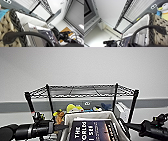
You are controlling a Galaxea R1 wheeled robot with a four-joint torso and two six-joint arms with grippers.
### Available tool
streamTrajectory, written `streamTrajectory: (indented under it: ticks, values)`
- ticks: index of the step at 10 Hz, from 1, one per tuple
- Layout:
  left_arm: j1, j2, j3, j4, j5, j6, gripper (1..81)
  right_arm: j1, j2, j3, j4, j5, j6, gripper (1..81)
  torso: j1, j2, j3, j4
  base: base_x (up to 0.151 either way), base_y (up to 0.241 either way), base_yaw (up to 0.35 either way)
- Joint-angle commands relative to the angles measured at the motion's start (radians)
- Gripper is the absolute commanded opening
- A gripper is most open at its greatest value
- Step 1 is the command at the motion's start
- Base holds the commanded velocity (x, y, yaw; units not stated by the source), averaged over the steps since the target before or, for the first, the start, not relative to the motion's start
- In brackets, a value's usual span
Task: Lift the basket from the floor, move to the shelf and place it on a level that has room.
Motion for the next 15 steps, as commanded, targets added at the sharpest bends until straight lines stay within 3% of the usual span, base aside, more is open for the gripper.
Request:
streamTrajectory:
  ticks: [1,5,11,15]
  values:
    - [-0.186,-0.002,0.06,0.011,-0.03,-0.027,1.0,0.169,-0.016,0.061,0.044,0.0,0.003,1.0,0.0,0.0,0.0,0.0,0.0,0.0,0.0]
    - [-0.318,0.004,0.049,0.006,-0.007,-0.112,1.0,0.335,-0.016,0.047,0.148,-0.05,0.003,1.0,0.0,0.0,0.0,0.0,0.0,0.0,0.0]
    - [-0.511,0.019,0.011,0.004,0.062,-0.25,1.0,0.485,-0.016,0.014,0.255,-0.107,0.003,1.0,0.0,0.0,0.0,0.0,0.0,0.0,0.0]
    - [-0.592,0.087,-0.069,0.004,0.094,-0.311,1.0,0.562,-0.002,-0.069,0.311,-0.153,0.003,1.0,0.0,0.0,0.0,0.0,0.0,0.0,0.0]
